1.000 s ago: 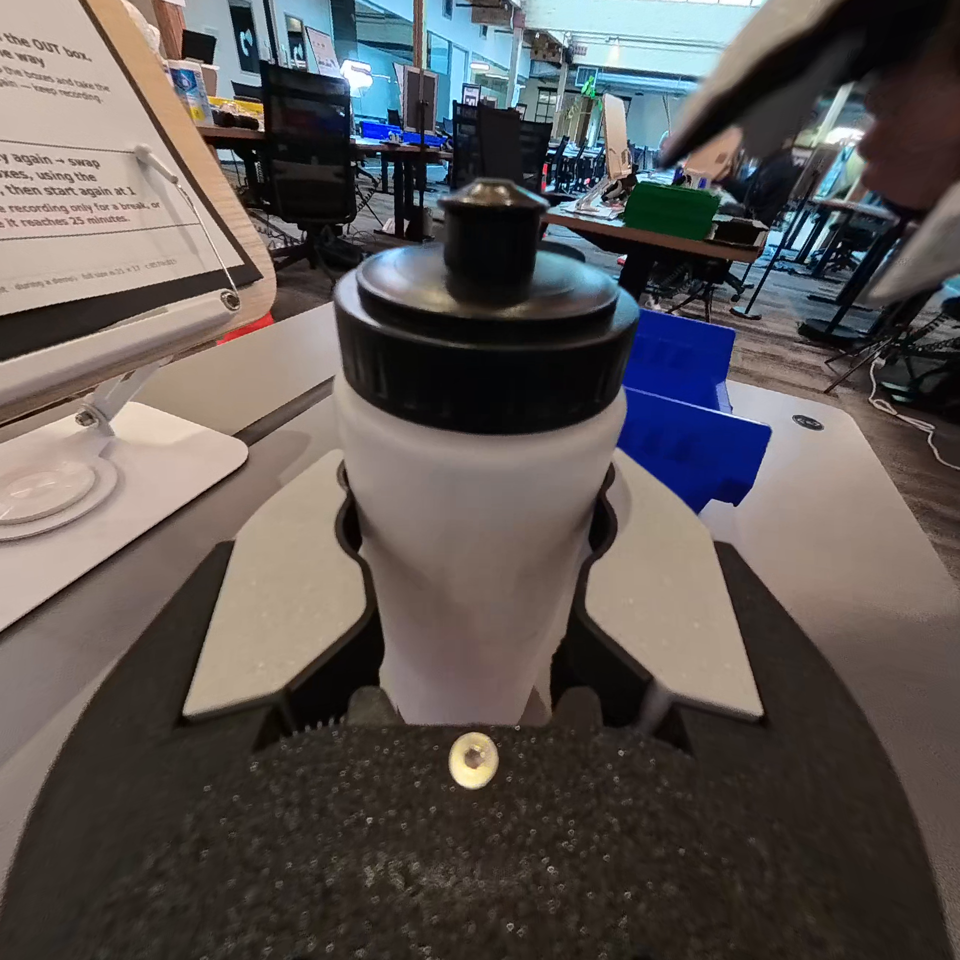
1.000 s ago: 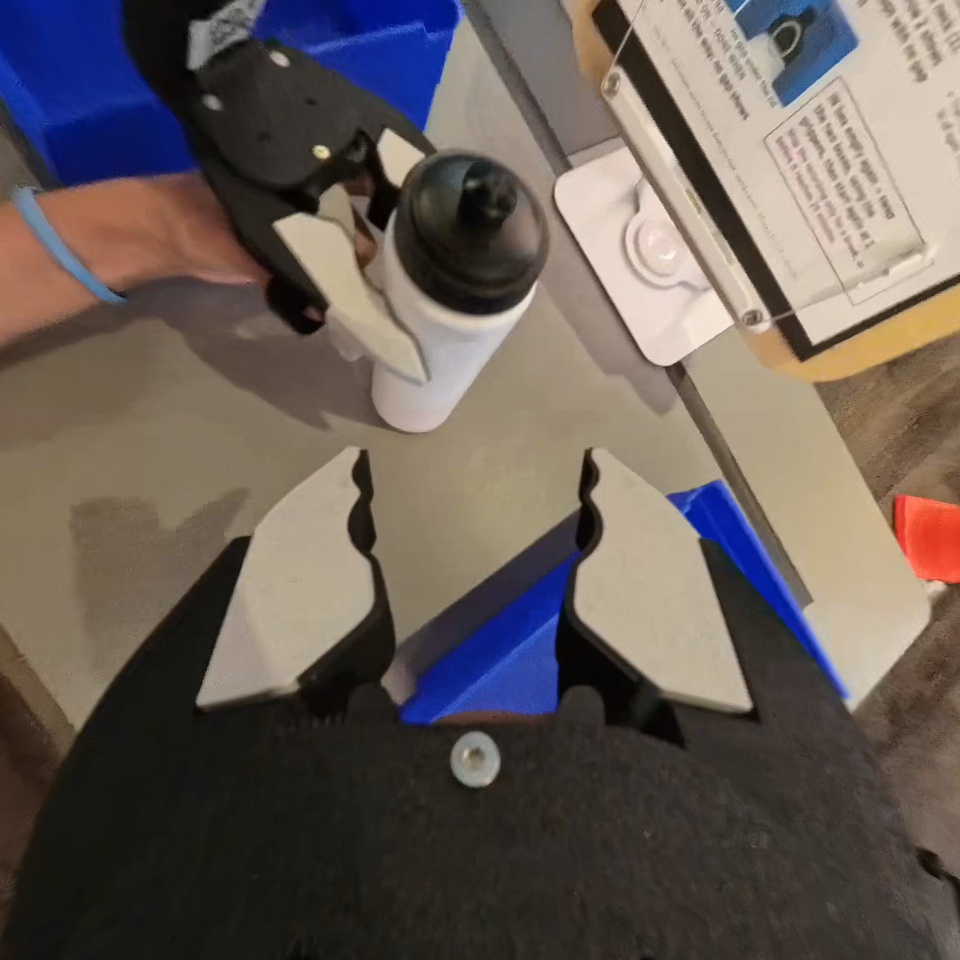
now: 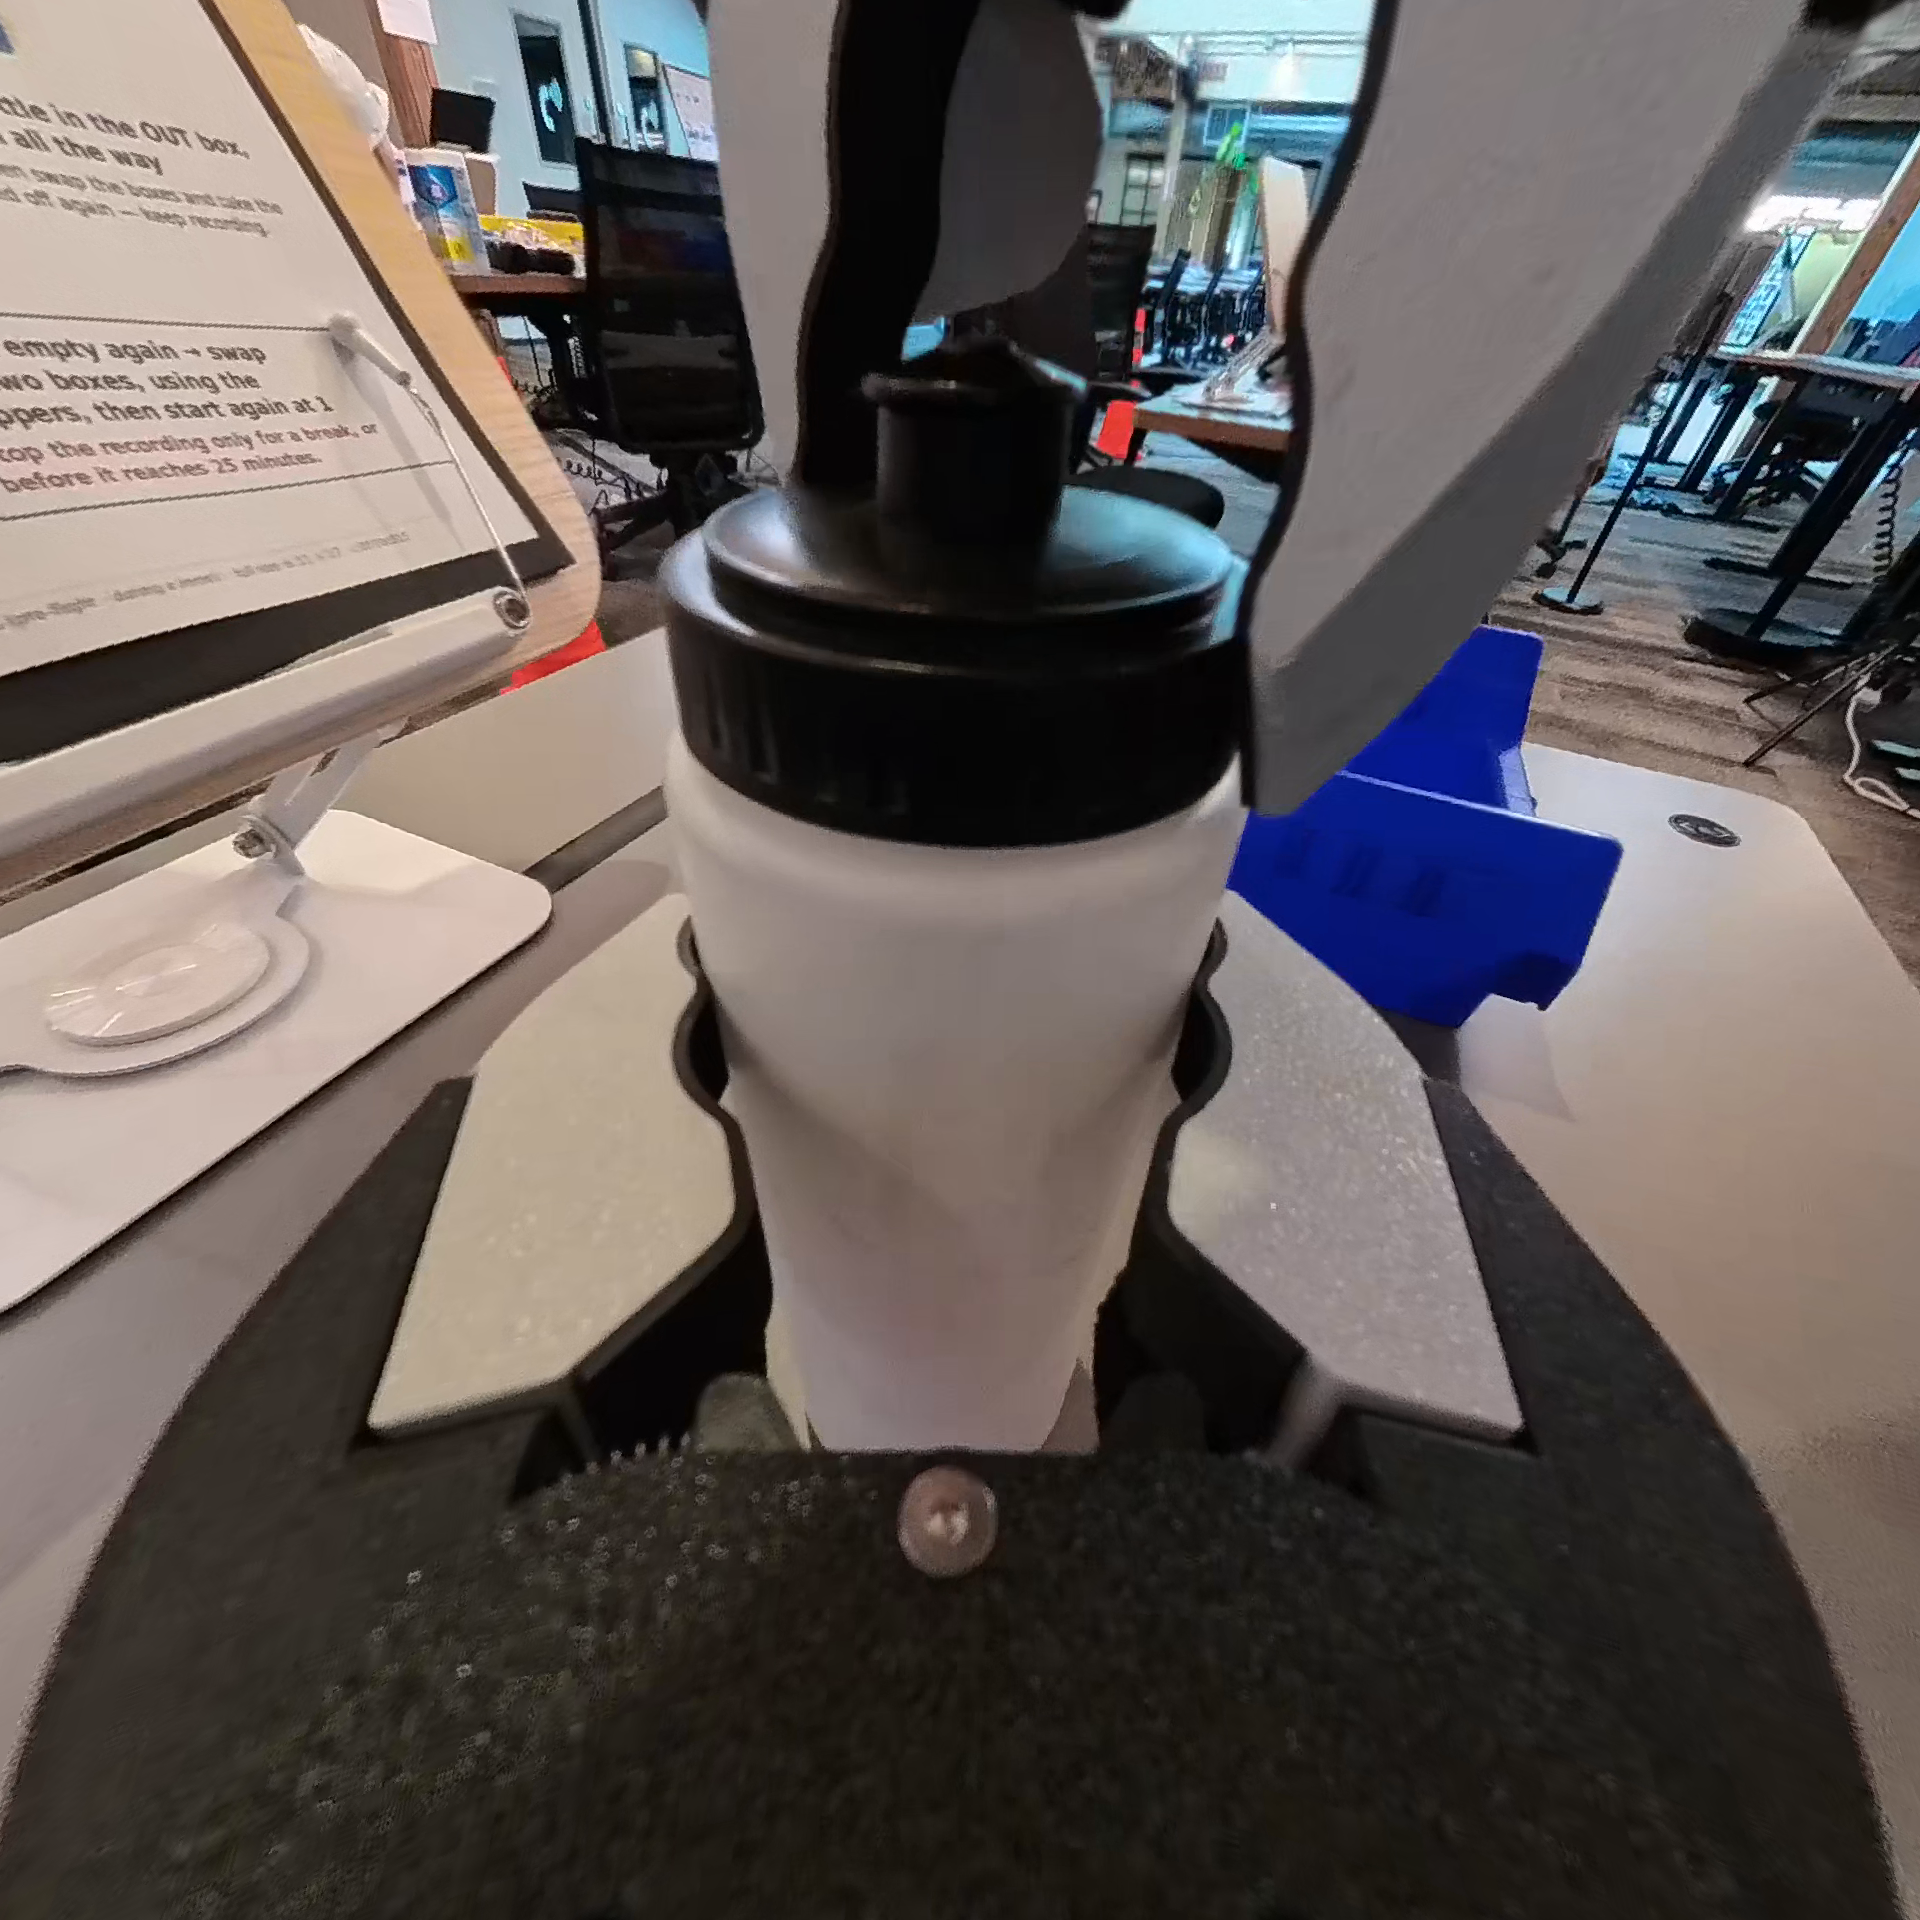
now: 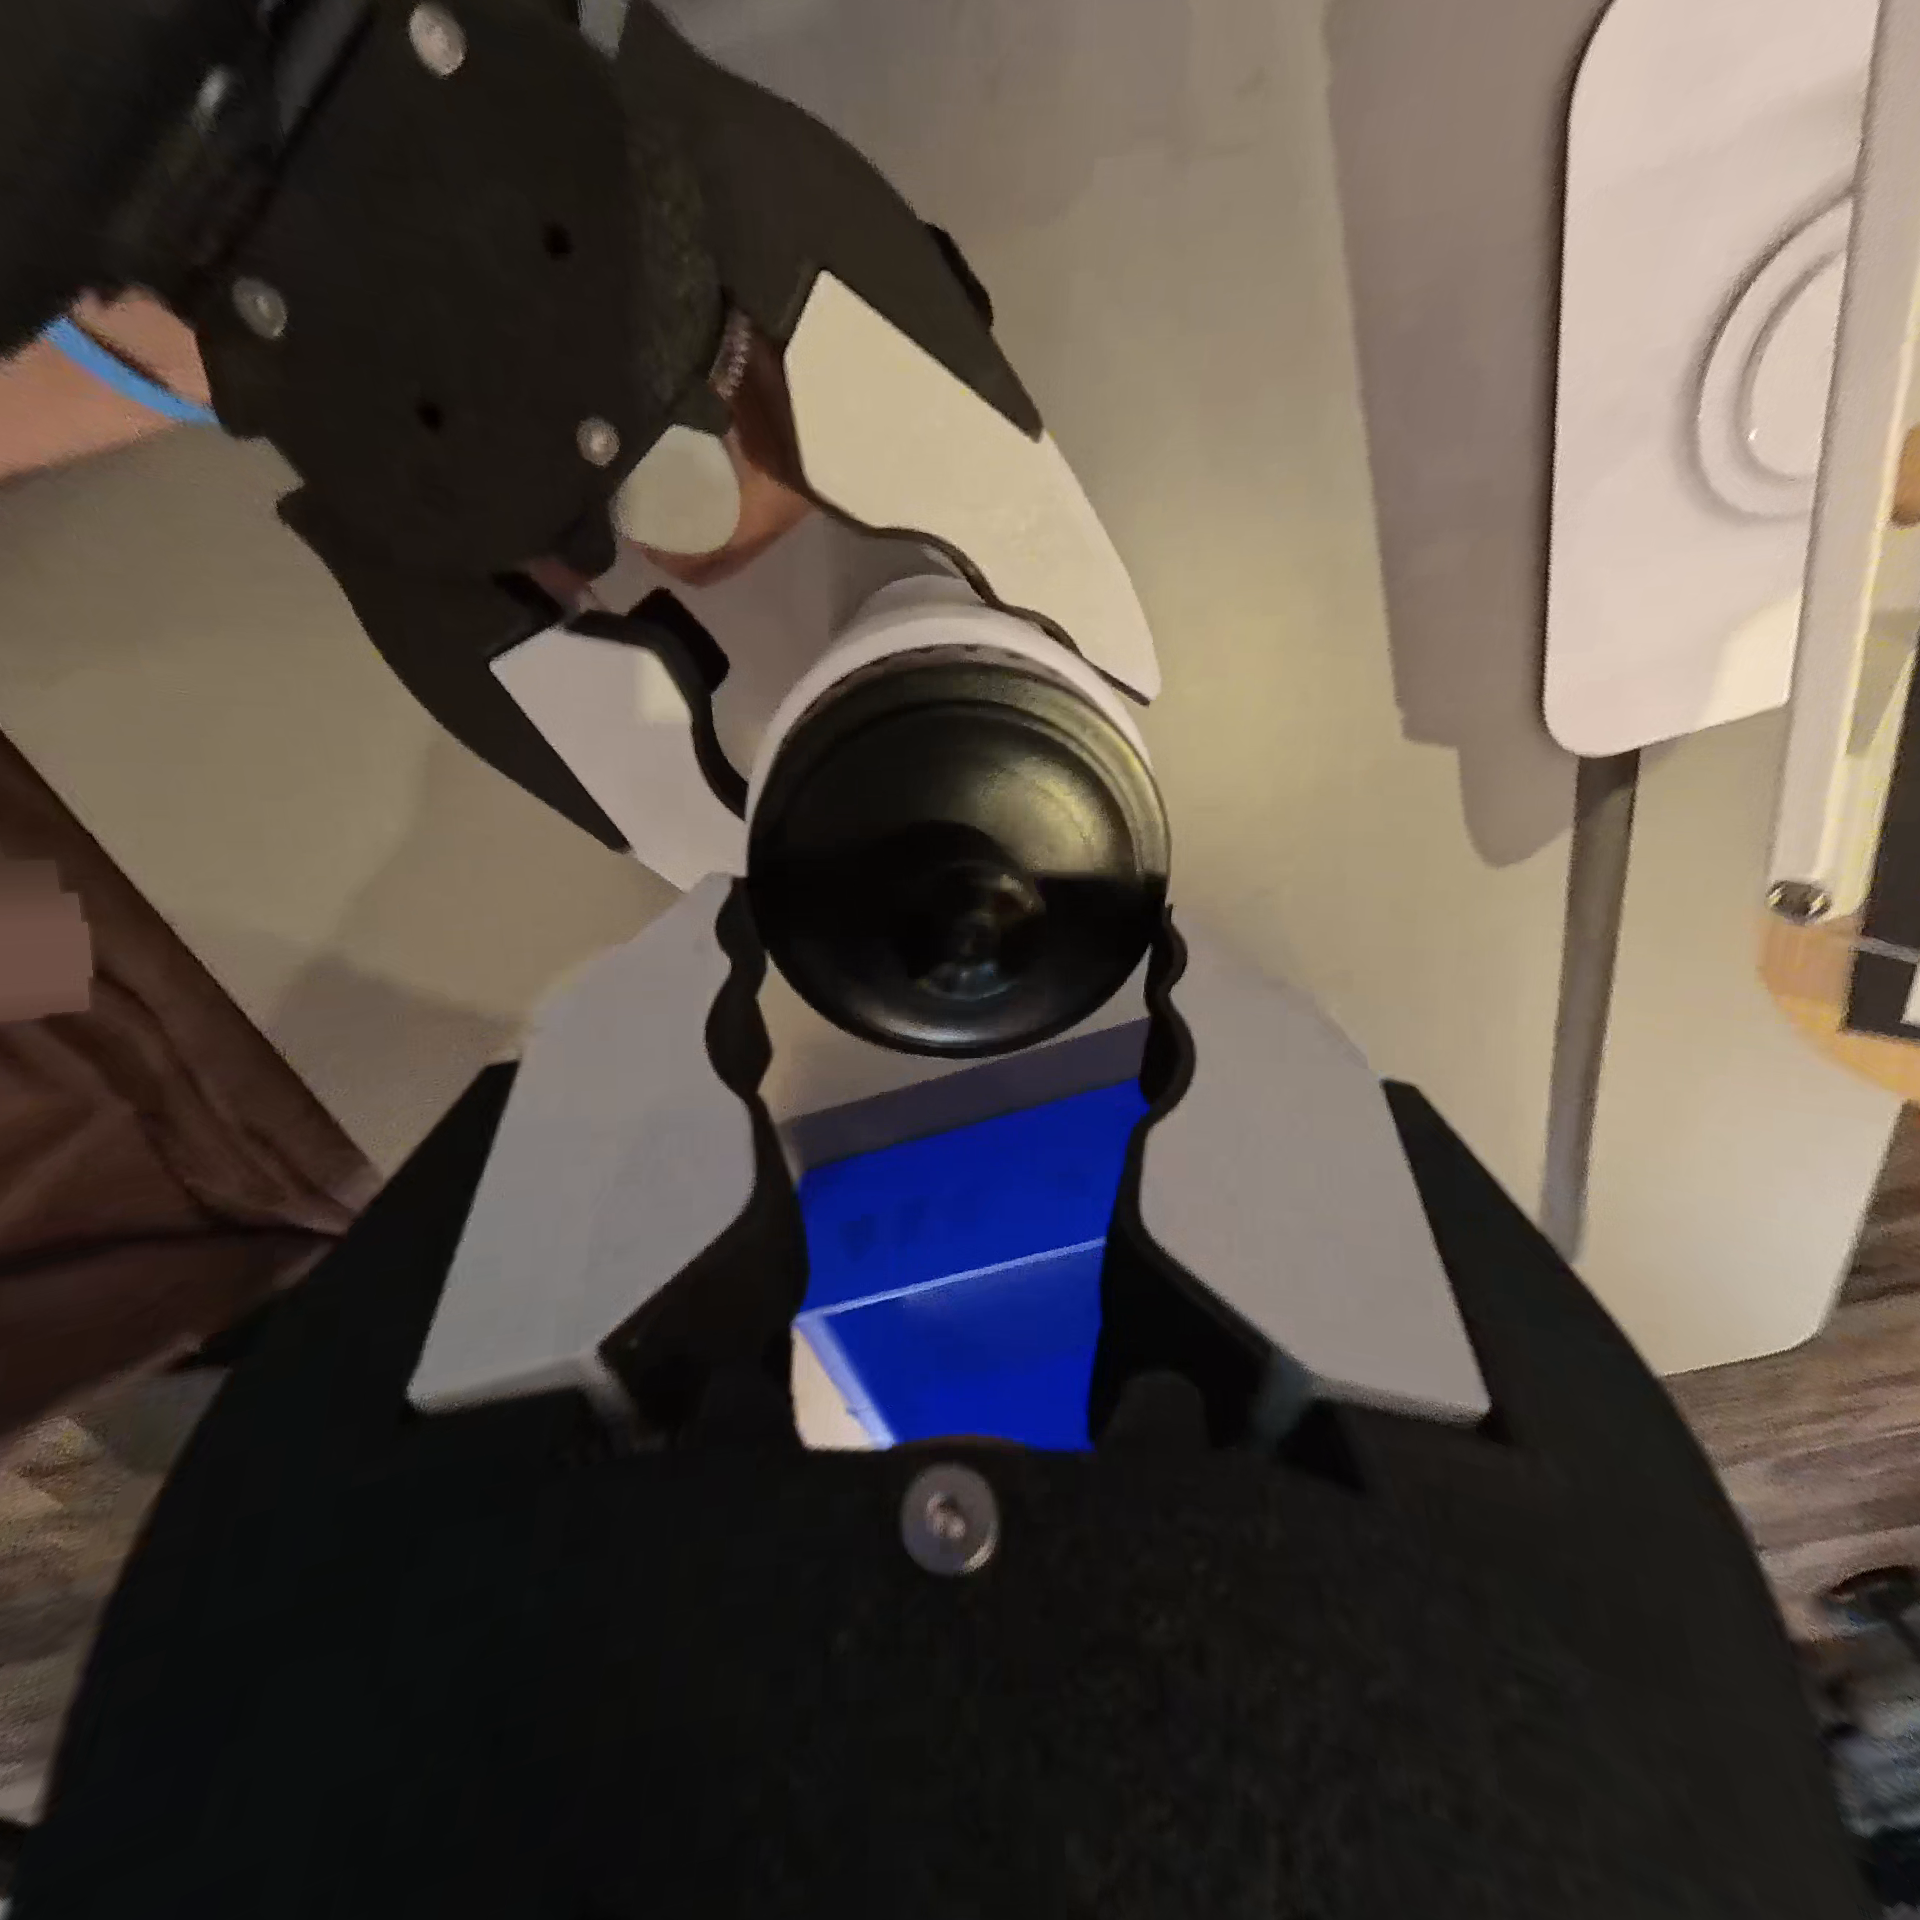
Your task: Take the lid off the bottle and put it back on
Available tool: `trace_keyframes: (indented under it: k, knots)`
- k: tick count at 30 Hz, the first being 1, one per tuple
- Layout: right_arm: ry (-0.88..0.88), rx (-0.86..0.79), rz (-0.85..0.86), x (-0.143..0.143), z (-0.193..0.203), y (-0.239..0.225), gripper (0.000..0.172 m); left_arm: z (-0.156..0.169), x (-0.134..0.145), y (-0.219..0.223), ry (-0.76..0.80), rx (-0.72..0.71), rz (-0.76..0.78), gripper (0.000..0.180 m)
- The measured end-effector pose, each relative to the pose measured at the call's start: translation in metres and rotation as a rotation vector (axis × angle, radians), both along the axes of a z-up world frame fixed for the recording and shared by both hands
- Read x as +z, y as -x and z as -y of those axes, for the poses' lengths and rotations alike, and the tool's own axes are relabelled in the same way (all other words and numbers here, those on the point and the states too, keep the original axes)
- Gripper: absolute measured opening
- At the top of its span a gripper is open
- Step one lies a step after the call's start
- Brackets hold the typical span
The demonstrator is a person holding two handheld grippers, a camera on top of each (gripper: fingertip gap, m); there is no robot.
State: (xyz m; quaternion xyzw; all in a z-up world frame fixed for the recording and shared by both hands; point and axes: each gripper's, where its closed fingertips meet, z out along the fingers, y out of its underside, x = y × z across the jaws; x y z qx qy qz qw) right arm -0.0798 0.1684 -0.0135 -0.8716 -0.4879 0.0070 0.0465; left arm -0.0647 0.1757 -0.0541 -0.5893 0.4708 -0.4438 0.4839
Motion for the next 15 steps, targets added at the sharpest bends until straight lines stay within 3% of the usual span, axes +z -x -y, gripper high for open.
trace_keyframes:
  k: [7, 12, 14, 15]
  knots:
    - [-0.041, 0.364, 0.141, -0.001, -0.002, -0.017, 0.063, 0.0, 0.0, -0.001, 0.0, -0.015, 0.007, 0.085]
    - [-0.059, 0.083, 0.014, 0.0, -0.004, -0.009, 0.063, -0.007, 0.003, 0.006, 0.035, 0.007, 0.053, 0.086]
    - [-0.042, -0.099, -0.047, 0.003, -0.005, -0.004, 0.089, -0.01, 0.003, 0.006, 0.03, 0.026, 0.054, 0.086]
    - [-0.02, -0.156, -0.101, 0.006, -0.003, 0.003, 0.089, -0.01, 0.002, 0.006, 0.024, 0.03, 0.051, 0.086]
